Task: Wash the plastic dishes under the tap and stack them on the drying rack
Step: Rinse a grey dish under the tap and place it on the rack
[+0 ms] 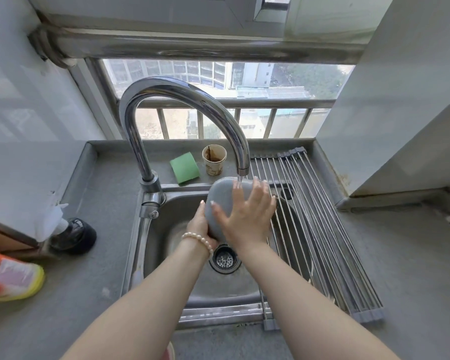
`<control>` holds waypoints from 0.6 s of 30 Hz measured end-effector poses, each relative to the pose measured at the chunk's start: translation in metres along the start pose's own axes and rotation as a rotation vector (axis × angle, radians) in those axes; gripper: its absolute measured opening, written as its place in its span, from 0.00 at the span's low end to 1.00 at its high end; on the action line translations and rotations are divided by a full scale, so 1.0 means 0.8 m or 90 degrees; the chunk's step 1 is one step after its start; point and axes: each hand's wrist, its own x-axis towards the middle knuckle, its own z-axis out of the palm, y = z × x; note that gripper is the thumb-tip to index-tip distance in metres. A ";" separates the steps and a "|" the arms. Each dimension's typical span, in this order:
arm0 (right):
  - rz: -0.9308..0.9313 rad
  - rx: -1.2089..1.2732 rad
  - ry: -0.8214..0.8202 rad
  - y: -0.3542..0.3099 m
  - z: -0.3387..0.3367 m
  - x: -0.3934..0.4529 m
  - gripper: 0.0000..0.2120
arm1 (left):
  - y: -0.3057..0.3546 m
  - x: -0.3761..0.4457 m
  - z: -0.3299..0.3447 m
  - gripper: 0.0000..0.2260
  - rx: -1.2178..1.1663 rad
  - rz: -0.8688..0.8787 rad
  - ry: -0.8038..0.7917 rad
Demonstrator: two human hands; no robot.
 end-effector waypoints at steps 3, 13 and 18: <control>-0.099 -0.132 -0.158 -0.008 -0.003 -0.001 0.37 | 0.001 0.000 -0.005 0.22 0.020 -0.018 -0.010; 0.037 0.109 -0.166 0.021 -0.020 0.039 0.32 | -0.006 0.006 -0.006 0.18 0.043 0.108 0.104; 0.394 0.741 -0.199 0.045 -0.011 0.018 0.18 | -0.007 -0.009 0.001 0.13 -0.043 0.090 0.125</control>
